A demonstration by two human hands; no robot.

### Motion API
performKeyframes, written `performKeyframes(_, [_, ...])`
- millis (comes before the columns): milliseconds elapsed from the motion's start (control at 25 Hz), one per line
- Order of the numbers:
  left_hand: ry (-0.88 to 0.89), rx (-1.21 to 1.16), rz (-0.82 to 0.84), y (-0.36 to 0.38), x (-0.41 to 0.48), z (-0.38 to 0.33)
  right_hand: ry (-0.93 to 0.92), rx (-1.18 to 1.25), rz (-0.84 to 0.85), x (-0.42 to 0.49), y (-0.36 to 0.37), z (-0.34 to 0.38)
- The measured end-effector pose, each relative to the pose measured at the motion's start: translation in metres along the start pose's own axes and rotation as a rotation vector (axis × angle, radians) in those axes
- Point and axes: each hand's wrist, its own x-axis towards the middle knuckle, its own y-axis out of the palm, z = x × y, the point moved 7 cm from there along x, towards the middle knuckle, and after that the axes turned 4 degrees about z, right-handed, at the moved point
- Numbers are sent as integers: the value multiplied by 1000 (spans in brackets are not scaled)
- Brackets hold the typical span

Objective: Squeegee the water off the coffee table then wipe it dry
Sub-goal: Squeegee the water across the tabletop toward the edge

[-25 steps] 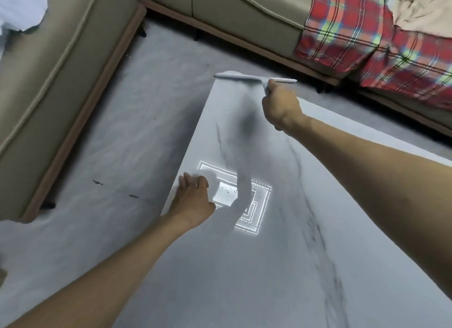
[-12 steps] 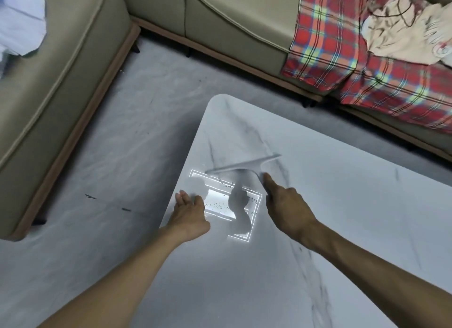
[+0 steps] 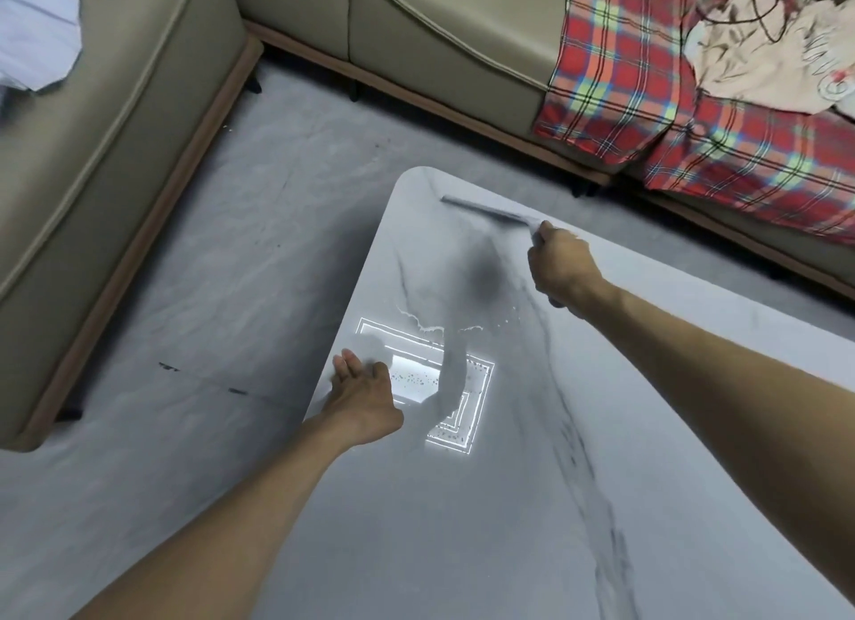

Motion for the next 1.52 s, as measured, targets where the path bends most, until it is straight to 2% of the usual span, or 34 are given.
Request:
performKeyframes(160, [10,-15,1,-2,0,-1,-82,-208,31,-57,41,-34])
performKeyframes(280, [28,-29,6,-4,-3,-1,-110,-241,121,-110,58,-67])
performKeyframes(360, [34,-31,4,-4,-6,-1,-123,-193,171,-132,53,-74])
performKeyframes(440, [31,-29,3,-5,-7,-2,-129,-95,124,-127,34,-61])
performKeyframes(560, [17,-22,-5,-6,-5,-1,-128,72,13,-78,13,-14])
performKeyframes(680, [26,5,-1,-6,-3,0,-51,195,-13,-24,19,34])
performKeyframes(800, [30,22,7,-6,-2,1,-57,67,-16,-15,43,55])
performKeyframes(920, [22,-2,18,-5,-4,1,-222,-133,36,-53,76,50])
performKeyframes(1080, [42,20,7,-2,-10,5,-290,-273,128,-104,96,-4])
performKeyframes(1280, [57,-28,4,-5,-19,14,-294,-390,176,-145,74,-92])
performKeyframes(1360, [96,-60,-61,-8,-25,16,-239,-395,186,-151,58,-120])
performKeyframes(1440, [118,-122,-223,-15,-36,24,-221,-336,205,-156,47,-129])
performKeyframes(1520, [66,-271,-407,-25,-49,41,-330,-308,212,-162,46,-110])
